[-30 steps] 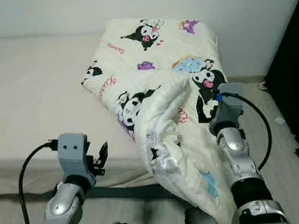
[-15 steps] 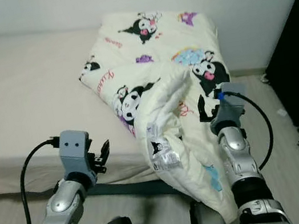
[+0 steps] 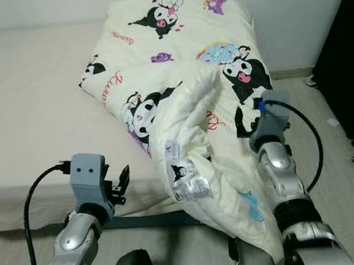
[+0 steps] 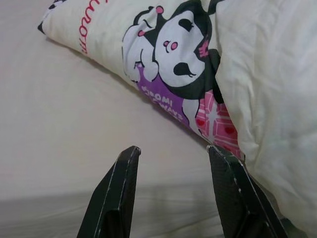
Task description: Clean up the room
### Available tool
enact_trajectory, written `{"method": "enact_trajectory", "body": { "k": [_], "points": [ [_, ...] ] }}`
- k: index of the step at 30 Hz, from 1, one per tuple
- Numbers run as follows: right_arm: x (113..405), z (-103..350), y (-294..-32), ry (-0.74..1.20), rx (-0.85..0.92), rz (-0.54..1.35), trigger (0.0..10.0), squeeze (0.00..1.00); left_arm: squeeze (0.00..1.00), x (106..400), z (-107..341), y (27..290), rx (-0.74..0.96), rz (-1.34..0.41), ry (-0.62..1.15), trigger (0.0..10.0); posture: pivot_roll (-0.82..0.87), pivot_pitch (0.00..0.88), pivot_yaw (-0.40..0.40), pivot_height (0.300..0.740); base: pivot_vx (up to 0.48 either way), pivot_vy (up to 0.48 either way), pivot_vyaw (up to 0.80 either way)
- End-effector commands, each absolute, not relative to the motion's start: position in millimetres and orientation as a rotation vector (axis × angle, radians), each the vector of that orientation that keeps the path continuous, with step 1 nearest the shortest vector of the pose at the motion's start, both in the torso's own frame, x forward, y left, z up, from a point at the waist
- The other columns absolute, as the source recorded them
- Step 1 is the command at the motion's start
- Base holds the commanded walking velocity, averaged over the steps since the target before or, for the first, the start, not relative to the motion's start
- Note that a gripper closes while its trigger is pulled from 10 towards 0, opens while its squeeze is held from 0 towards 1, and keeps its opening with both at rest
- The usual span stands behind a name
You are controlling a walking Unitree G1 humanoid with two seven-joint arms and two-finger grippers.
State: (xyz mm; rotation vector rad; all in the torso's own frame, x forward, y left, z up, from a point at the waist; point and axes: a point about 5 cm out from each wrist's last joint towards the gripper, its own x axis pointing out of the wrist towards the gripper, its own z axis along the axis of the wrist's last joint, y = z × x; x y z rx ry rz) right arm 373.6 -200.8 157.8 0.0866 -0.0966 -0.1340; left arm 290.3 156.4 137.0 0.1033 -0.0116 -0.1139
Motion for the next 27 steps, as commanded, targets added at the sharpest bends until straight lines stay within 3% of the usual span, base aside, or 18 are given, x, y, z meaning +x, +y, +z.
{"method": "enact_trajectory", "body": {
  "k": [1,7,8,9,10,17,18,27],
  "points": [
    [373.5,152.2,-205.4,-0.073,0.102,-0.142,10.0,0.0,0.0,287.5,138.6,162.9,0.114,-0.097,-0.011,10.0,0.07,0.276,-0.021,0.594,0.0,0.0,0.0],
    [380.1,158.3,-206.9,-0.077,0.144,-0.128,10.0,0.0,0.0,286.2,143.9,167.8,0.114,-0.082,-0.034,10.0,0.08,0.291,-0.027,0.594,0.0,0.0,0.0],
    [388.0,168.2,-204.8,-0.096,0.229,-0.09,10.0,0.29,0.0,282.1,153.6,175.8,0.117,-0.075,-0.069,10.0,0.12,0.331,-0.046,0.594,0.0,0.0,0.0],
    [388.0,168.2,-204.8,-0.096,0.229,-0.09,10.0,0.29,0.0,282.1,153.6,175.8,0.117,-0.075,-0.069,10.0,0.12,0.331,-0.046,0.594,0.0,0.0,0.0],
    [394.7,174.9,-198.7,-0.098,0.314,-0.043,10.0,0.74,0.0,275.0,165.2,183.9,0.134,-0.08,-0.107,10.0,0.17,0.354,-0.067,0.594,0.0,0.0,0.0],
    [402.8,172.4,-171.9,-0.011,0.373,0.077,10.0,0.74,0.0,256.2,184.7,197.3,0.206,-0.109,-0.151,10.0,0.22,0.375,-0.085,0.594,0.0,0.0,0.0],
    [404.3,171.0,-160.5,0.019,0.385,0.12,10.0,1.0,0.0,250.1,188.5,202.2,0.225,-0.093,-0.153,10.0,0.25,0.391,-0.102,0.594,0.0,0.0,0.0],
    [405.6,169.2,-142.8,0.06,0.403,0.183,10.0,1.0,0.0,241.6,193.0,207.9,0.248,-0.07,-0.155,10.0,0.27,0.398,-0.117,0.594,0.0,0.0,0.0]
  ]
}}
